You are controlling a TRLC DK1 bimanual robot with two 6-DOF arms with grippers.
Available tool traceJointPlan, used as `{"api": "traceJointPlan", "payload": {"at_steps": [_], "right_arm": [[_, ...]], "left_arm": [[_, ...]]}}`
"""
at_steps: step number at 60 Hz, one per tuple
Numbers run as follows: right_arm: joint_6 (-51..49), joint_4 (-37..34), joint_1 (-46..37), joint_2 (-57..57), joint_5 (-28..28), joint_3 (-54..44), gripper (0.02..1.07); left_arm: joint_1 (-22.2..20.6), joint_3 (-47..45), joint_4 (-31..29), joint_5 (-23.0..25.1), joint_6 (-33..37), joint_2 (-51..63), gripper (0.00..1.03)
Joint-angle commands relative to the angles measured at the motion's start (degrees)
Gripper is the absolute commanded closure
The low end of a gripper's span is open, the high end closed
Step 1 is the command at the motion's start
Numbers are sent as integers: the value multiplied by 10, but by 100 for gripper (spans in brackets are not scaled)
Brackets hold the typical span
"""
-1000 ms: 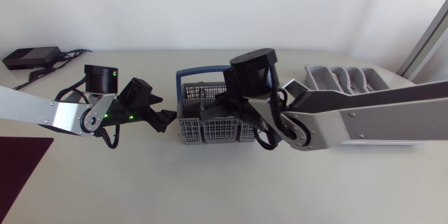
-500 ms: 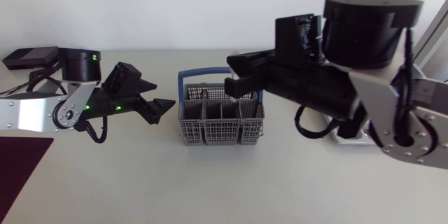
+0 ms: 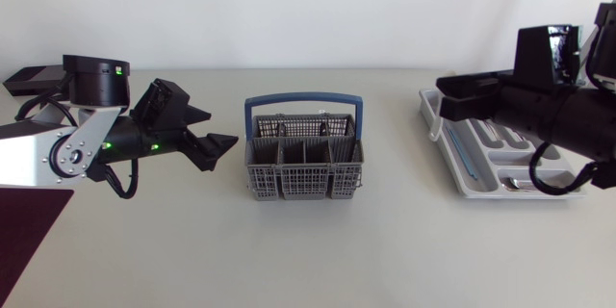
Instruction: Sort the cutlery from the basket into the organizer compartments.
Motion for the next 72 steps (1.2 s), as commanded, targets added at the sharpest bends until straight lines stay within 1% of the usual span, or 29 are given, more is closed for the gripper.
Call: {"api": "traceJointPlan", "payload": {"at_steps": [1,6,13,18,22,28,32,42,45,47,52,57,63,72], "right_arm": [[-42,-13,-53,-8,-17,-20,101],[-97,-28,-106,-3,-29,-26,101],[-162,-27,-195,22,-67,-38,101],[-219,15,-251,39,-73,-63,101],[-256,25,-296,68,-92,-66,101],[-300,48,-339,109,-101,-74,101],[-333,78,-375,146,-113,-78,101],[-418,119,-419,217,-121,-80,101],[-430,142,-426,233,-121,-82,101],[-438,169,-433,250,-121,-83,101],[-459,178,-448,293,-119,-65,101],[-477,207,-458,322,-117,-62,101],[-497,216,-470,365,-120,-41,101],[-525,242,-477,402,-122,-27,101]], "left_arm": [[-4,4,-7,-5,-11,-14,5],[-4,4,-16,-10,-9,-21,5],[0,2,-26,-13,-8,-26,5],[1,3,-31,-14,-7,-27,5],[0,4,-33,-17,-7,-27,5],[-4,8,-38,-23,-7,-26,5],[-8,14,-42,-32,-6,-25,5],[-26,22,-49,-53,-6,-22,5],[-32,22,-48,-62,-6,-22,5],[-35,21,-49,-65,-6,-22,5],[-41,21,-51,-74,-6,-23,5],[-42,21,-53,-79,-7,-25,5],[-44,22,-57,-81,-7,-25,5],[-49,24,-60,-89,-7,-28,5]]}}
